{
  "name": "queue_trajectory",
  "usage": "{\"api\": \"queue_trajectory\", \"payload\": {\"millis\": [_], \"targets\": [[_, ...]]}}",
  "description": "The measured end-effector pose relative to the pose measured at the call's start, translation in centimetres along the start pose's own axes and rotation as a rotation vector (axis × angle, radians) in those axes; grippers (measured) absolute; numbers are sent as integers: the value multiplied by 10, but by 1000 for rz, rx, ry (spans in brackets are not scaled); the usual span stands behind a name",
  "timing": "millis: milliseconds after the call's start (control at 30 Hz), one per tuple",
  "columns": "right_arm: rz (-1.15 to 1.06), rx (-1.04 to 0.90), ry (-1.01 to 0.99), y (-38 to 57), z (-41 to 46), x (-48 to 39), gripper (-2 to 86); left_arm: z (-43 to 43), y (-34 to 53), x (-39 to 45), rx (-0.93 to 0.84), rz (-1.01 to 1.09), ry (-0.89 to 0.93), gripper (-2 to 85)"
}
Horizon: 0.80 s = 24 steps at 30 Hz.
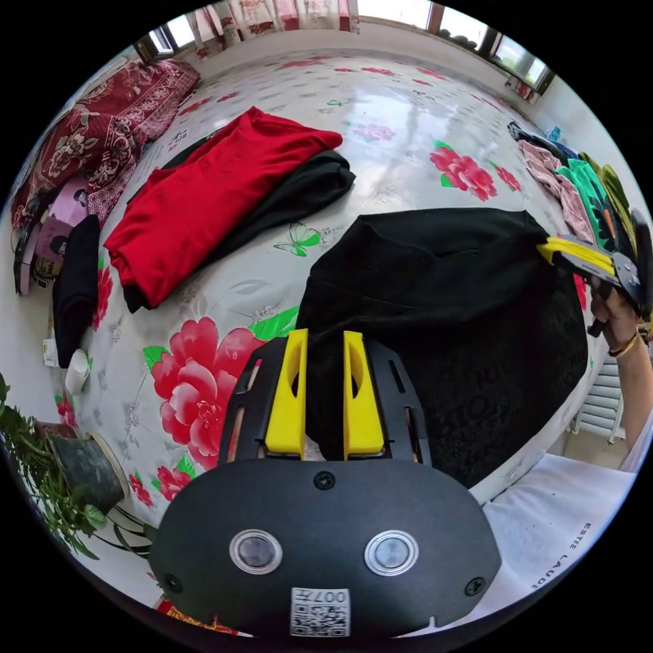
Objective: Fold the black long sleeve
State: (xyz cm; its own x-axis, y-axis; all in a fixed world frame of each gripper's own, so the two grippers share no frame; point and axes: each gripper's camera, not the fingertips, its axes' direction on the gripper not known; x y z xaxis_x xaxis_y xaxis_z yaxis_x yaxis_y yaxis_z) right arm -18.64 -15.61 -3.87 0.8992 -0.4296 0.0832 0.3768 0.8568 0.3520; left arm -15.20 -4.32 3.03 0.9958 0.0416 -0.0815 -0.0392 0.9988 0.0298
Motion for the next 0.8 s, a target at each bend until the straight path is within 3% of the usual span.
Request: {"api": "queue_trajectory", "payload": {"millis": [100, 233, 467, 700, 800], "targets": [[60, -10, 60, -19, 13, 6, 25, 3, 2, -6, 1, -35, 35, 84], [144, -218, 26, -21, 60, 19, 53, 4, 7, -11, 6, -67, 55, 83], [350, 84, -71, 48, -12, 51, 50, 1, 16, -25, 19, -129, 90, 76], [265, -3, 18, 53, -9, 74, 34, -48, 27, -42, 221, -109, 127, 73], [226, -58, 76, 35, 11, 76, 26, -45, 4, -40, 210, -47, 111, 82]]}}
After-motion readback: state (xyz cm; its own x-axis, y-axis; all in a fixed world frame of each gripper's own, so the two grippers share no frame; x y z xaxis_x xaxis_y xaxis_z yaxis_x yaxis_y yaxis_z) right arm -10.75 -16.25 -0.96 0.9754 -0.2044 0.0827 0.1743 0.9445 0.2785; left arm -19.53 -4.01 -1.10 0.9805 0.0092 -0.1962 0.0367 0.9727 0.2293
